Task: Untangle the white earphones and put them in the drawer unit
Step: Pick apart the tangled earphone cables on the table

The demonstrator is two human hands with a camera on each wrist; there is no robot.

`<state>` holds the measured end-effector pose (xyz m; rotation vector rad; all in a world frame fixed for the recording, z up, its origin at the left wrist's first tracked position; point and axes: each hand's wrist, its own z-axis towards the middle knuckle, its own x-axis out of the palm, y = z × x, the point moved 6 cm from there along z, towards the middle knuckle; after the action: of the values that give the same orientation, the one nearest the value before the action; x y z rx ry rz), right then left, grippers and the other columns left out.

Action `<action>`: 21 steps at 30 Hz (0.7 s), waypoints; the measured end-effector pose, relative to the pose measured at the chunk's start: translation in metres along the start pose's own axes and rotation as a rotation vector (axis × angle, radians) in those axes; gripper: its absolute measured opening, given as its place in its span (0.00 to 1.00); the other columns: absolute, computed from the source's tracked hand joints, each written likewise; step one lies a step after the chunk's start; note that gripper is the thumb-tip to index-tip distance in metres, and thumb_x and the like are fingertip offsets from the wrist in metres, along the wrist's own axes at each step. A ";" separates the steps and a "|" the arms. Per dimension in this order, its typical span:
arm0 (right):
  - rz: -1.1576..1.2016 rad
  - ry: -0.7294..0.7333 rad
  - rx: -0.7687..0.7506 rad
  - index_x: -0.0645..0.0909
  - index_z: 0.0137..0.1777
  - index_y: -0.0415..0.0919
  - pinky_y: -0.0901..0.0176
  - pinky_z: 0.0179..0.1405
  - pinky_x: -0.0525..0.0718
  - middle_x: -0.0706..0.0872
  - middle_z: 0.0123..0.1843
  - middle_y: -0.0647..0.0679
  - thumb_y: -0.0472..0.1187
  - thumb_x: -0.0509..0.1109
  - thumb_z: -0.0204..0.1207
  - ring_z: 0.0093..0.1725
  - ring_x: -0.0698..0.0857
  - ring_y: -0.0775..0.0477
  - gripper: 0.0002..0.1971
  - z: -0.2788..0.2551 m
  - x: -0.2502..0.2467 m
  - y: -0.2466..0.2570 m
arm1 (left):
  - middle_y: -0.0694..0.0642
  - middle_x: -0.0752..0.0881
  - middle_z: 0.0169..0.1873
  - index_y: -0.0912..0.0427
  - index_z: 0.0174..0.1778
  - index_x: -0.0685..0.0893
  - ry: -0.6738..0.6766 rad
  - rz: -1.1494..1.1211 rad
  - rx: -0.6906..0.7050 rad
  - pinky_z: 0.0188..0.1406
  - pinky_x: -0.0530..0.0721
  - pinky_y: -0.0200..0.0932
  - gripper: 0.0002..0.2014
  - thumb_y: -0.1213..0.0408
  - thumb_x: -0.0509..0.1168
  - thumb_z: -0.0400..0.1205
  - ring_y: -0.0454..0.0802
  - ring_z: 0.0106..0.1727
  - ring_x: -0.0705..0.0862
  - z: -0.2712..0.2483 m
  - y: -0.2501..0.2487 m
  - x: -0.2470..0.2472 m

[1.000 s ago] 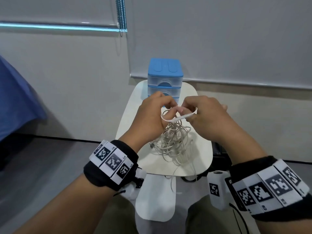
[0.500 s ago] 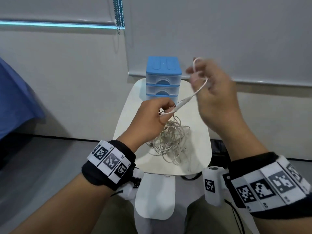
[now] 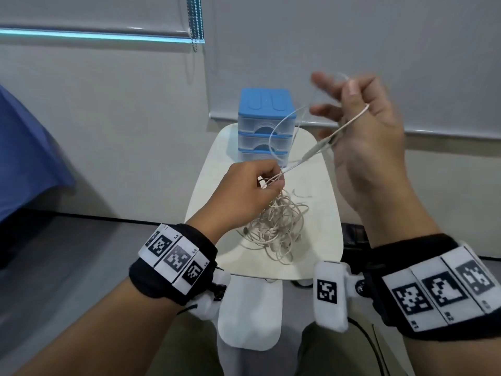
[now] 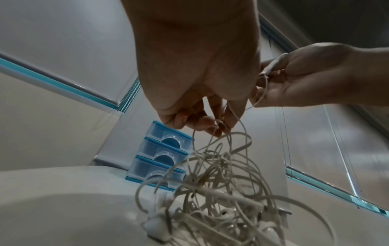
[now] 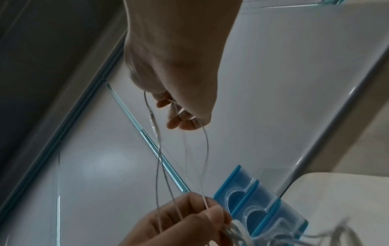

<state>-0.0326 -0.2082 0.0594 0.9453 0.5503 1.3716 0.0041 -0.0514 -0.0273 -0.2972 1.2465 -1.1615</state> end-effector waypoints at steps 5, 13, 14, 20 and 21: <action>-0.337 0.075 -0.102 0.77 0.49 0.52 0.56 0.53 0.82 0.88 0.59 0.41 0.40 0.62 0.88 0.51 0.84 0.50 0.07 -0.004 0.001 -0.017 | 0.46 0.86 0.34 0.53 0.42 0.88 -0.032 -0.046 -0.034 0.37 0.80 0.44 0.07 0.59 0.71 0.86 0.45 0.30 0.80 0.000 -0.002 -0.004; -0.954 0.356 0.103 0.82 0.43 0.44 0.54 0.32 0.71 0.79 0.26 0.56 0.44 0.70 0.84 0.28 0.74 0.56 0.08 -0.024 0.002 -0.056 | 0.41 0.83 0.32 0.46 0.38 0.82 -0.022 0.099 0.047 0.36 0.74 0.38 0.11 0.60 0.71 0.86 0.40 0.34 0.78 0.004 -0.002 -0.012; -0.908 0.322 0.093 0.82 0.42 0.42 0.54 0.31 0.68 0.76 0.24 0.56 0.43 0.70 0.84 0.27 0.71 0.56 0.09 -0.021 0.003 -0.050 | 0.42 0.84 0.33 0.47 0.39 0.82 -0.006 0.091 0.034 0.37 0.77 0.41 0.10 0.62 0.71 0.85 0.40 0.35 0.79 0.003 -0.001 -0.010; -0.381 -0.111 -0.111 0.78 0.40 0.38 0.59 0.36 0.71 0.76 0.33 0.50 0.37 0.64 0.80 0.35 0.72 0.52 0.08 -0.001 -0.004 0.011 | 0.44 0.84 0.36 0.54 0.41 0.83 0.051 0.074 -0.009 0.35 0.74 0.38 0.07 0.62 0.70 0.85 0.40 0.30 0.75 -0.004 0.000 0.001; -0.351 -0.163 -0.171 0.79 0.41 0.39 0.58 0.37 0.72 0.77 0.33 0.48 0.37 0.64 0.82 0.36 0.73 0.51 0.08 0.000 -0.006 0.020 | 0.43 0.85 0.36 0.52 0.40 0.83 0.074 0.096 -0.012 0.35 0.72 0.38 0.08 0.61 0.71 0.85 0.38 0.30 0.76 -0.005 0.001 0.002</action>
<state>-0.0450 -0.2152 0.0748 0.7711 0.4423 0.9994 0.0003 -0.0510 -0.0305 -0.2027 1.3189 -1.0909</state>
